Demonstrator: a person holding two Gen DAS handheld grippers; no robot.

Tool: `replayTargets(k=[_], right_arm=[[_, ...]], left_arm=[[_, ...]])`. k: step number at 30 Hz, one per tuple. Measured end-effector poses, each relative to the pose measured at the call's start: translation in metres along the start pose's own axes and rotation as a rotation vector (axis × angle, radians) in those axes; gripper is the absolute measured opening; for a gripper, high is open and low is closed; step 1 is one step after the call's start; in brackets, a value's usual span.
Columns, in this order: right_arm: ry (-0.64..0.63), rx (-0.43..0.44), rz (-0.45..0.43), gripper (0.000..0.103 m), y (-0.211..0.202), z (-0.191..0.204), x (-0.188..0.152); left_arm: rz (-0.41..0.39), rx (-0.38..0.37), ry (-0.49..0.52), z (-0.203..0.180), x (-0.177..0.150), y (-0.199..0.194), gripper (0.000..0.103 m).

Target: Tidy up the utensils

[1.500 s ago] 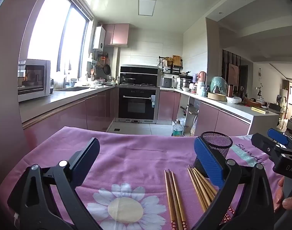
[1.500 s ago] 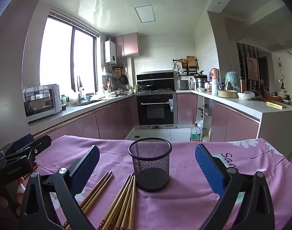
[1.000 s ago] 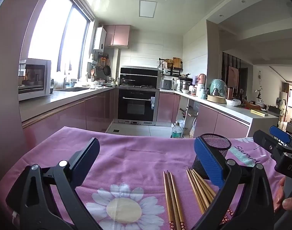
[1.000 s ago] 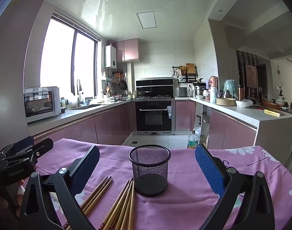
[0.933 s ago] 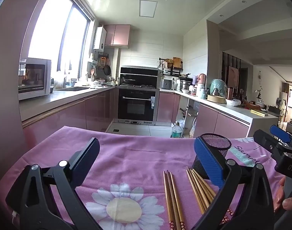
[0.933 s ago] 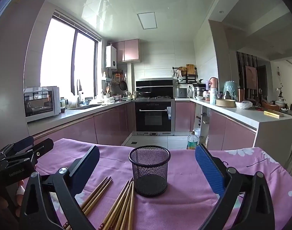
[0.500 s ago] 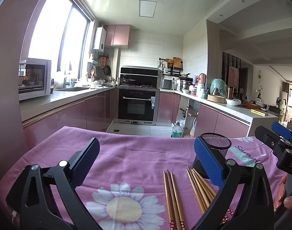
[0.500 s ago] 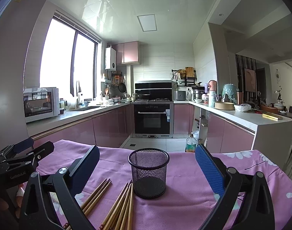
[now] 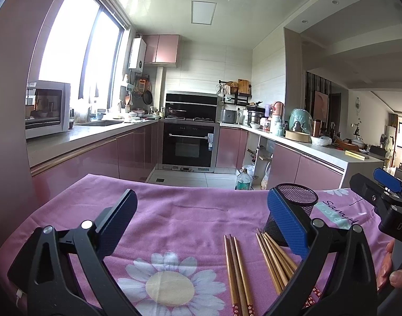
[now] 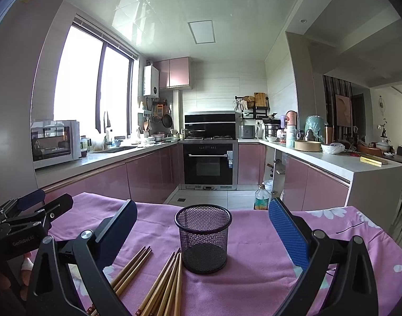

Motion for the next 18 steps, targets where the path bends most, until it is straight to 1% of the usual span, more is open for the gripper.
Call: replayTargets(k=[18], right_arm=[[0.002, -0.002, -0.002, 0.097, -0.0025, -0.0026, 0.0020]], left_arm=[[0.000, -0.001, -0.001, -0.0003, 0.0001, 0.0002, 0.097]])
Point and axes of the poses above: each gripper's, at about its wrist camera, not at the fingertips, and y roughly the way its jaws point, z to its left, x to its top, the point moved 7 cm from there along y, roughly the way its jaws point, and after that the axes turned 9 degrees about -y, right-handed, at the moved point
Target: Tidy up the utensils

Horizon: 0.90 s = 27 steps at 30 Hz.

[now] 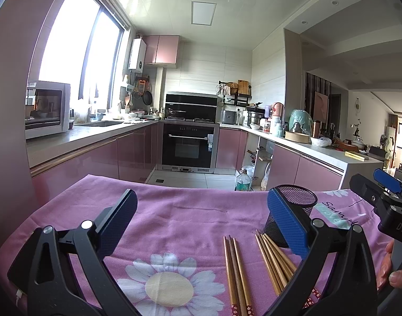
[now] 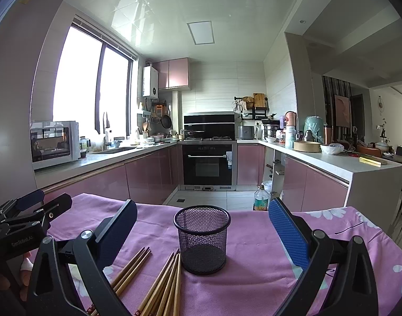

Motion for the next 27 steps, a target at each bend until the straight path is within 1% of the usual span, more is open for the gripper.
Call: replayTargets(k=[27], right_arm=[[-0.001, -0.001, 0.000, 0.097, 0.0009, 0.0005, 0.0002]], left_arm=[[-0.001, -0.001, 0.000, -0.0011, 0.0009, -0.0001, 0.097]])
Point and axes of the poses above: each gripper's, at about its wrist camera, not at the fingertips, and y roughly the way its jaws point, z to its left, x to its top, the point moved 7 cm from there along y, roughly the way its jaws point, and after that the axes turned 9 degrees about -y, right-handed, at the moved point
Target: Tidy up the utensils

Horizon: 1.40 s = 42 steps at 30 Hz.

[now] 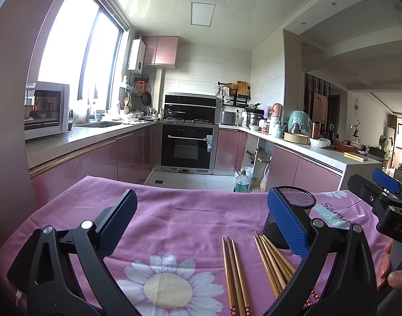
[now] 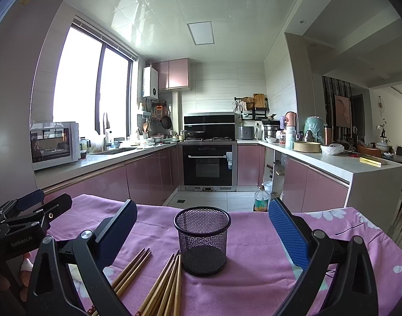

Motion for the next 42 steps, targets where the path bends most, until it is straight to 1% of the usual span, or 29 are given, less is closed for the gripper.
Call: replayTargets(k=[33, 36, 38, 41, 42], right_arm=[[0.002, 0.015, 0.014, 0.097, 0.006, 0.002, -0.005], [-0.004, 0.036, 0.044, 0.097, 0.011, 0.004, -0.009], [-0.013, 0.067, 0.087, 0.097, 0.016, 0.007, -0.015], [-0.032, 0.143, 0.206, 0.097, 0.032, 0.016, -0.034], [-0.044, 0.158, 0.241, 0.097, 0.036, 0.018, -0.041]], left_arm=[[0.004, -0.008, 0.012, -0.004, 0.004, -0.001, 0.097], [0.023, -0.015, 0.028, -0.007, 0.002, 0.000, 0.097], [0.056, -0.016, 0.049, -0.008, -0.001, 0.005, 0.097], [0.137, -0.020, 0.079, -0.008, -0.012, 0.016, 0.097], [0.167, -0.023, 0.092, -0.008, -0.017, 0.023, 0.094]])
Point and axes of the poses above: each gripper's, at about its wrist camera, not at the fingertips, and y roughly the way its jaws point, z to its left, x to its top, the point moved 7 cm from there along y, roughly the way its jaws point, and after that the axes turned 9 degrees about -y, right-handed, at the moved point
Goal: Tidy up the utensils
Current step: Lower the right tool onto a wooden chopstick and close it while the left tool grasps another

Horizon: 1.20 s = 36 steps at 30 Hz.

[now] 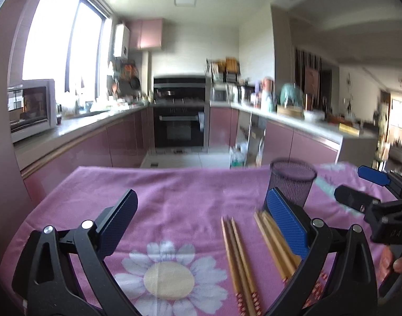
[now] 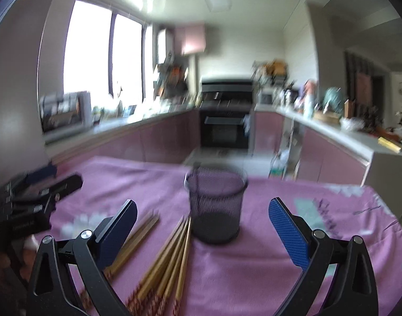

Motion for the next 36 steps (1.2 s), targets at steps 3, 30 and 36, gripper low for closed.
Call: replayTargets(k=[3, 30, 36], right_arm=[[-0.018, 0.051, 0.133, 0.091, 0.023, 0.007, -0.024], [0.033, 0.235, 0.463, 0.021, 0.083, 0.025, -0.071], [0.010, 0.226, 0.471, 0.021, 0.088, 0.028, -0.070]], left_arm=[[0.087, -0.026, 0.016, 0.000, -0.011, 0.015, 0.085], [0.529, -0.158, 0.082, -0.012, -0.093, 0.093, 0.028], [0.560, -0.162, 0.087, -0.013, -0.100, 0.100, 0.028]])
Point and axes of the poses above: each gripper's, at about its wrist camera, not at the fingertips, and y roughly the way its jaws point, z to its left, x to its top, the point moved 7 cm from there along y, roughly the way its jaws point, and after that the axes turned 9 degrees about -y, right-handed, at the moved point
